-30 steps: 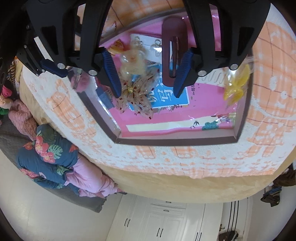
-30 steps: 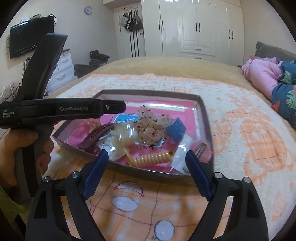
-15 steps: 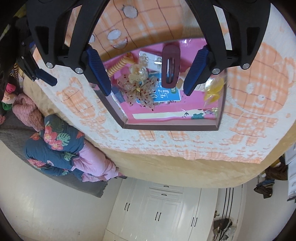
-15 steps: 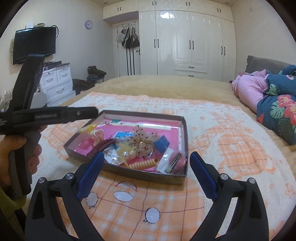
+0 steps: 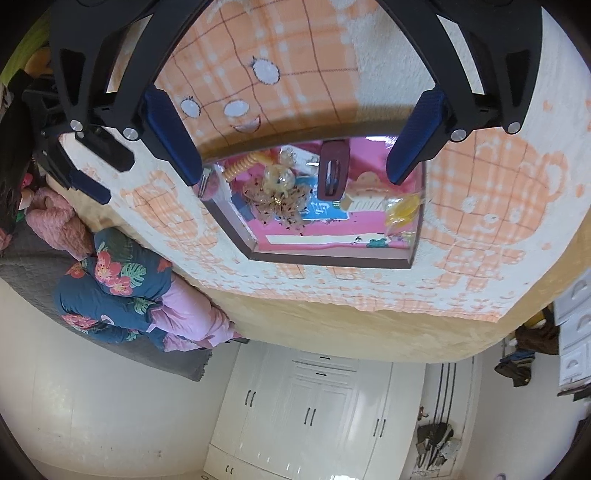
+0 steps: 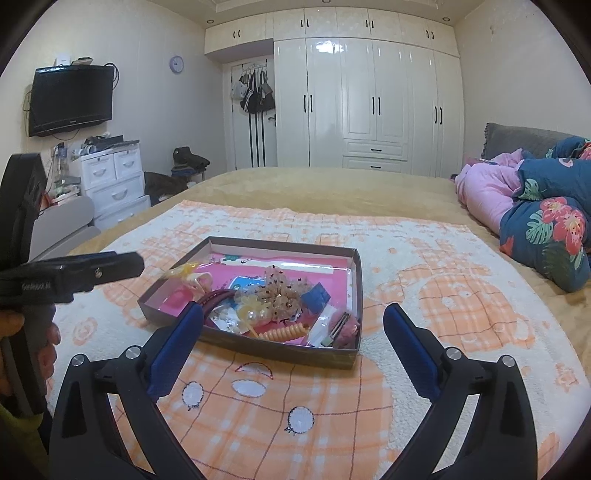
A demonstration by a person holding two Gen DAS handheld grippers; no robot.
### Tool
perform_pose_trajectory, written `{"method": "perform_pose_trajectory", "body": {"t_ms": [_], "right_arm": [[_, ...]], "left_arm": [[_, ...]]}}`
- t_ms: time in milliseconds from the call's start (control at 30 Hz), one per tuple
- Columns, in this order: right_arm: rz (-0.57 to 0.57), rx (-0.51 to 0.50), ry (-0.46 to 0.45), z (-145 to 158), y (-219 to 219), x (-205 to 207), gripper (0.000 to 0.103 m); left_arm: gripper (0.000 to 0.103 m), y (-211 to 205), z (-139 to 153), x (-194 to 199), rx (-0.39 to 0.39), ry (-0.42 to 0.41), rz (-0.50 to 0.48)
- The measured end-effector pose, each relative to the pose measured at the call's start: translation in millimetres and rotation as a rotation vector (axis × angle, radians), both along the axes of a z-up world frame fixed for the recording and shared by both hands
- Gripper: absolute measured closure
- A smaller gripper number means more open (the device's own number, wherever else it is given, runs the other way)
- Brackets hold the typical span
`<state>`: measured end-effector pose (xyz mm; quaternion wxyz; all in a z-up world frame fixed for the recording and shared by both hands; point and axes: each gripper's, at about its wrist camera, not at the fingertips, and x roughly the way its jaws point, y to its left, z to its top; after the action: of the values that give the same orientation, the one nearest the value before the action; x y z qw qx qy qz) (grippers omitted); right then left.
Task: Organize jewelry
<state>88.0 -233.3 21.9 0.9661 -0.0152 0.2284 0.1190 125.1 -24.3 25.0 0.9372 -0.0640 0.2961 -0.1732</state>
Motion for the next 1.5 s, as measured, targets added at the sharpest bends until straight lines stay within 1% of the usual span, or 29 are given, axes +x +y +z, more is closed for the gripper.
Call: {"method": "perform_pose_trajectory", "body": {"t_ms": [200, 400, 533, 700, 867, 1000, 1100, 1167, 1333, 1500], "right_arm": [[-0.005, -0.008, -0.026, 2.8, -0.7, -9.9, 0.007], [-0.012, -0.023, -0.054, 2.0, -1.3, -20.3, 0.006], [-0.023, -0.043, -0.083, -0.6, -0.3, -30.2, 0.006], [-0.048, -0.032, -0.105, -6.3, -4.8, -39.6, 0.006], [-0.083, -0.008, -0.122, -14.5, -12.4, -48.6, 0.006], [-0.092, 0.01, -0.124, -20.3, -14.8, -52.5, 0.006], [-0.09, 0.009, -0.141, -23.9, -14.5, -57.1, 0.006], [-0.09, 0.006, -0.159, -25.6, -14.4, -60.1, 0.006], [-0.107, 0.01, -0.216, -28.1, -15.3, -66.9, 0.006], [-0.133, 0.016, -0.244, -30.6, -17.5, -69.0, 0.006]], "left_arm": [[0.011, 4.2, -2.6, -17.9, 0.013, -0.015, 0.031], [0.011, 9.2, -6.7, -35.5, -0.007, -0.044, 0.067], [0.011, 8.9, -9.6, -45.7, 0.005, -0.075, 0.074], [0.011, 3.3, -19.2, -55.0, 0.03, -0.078, 0.061], [0.011, 0.4, -23.8, -68.2, 0.039, -0.122, 0.062], [0.011, -1.3, -24.8, -70.8, 0.063, -0.13, 0.098], [0.011, -2.1, -26.4, -72.4, 0.09, -0.142, 0.132], [0.011, -0.7, -27.2, -75.3, 0.094, -0.159, 0.148], [0.011, 1.9, -28.8, -79.5, 0.074, -0.19, 0.13], [0.011, -1.3, -27.7, -82.1, 0.081, -0.223, 0.13]]}}
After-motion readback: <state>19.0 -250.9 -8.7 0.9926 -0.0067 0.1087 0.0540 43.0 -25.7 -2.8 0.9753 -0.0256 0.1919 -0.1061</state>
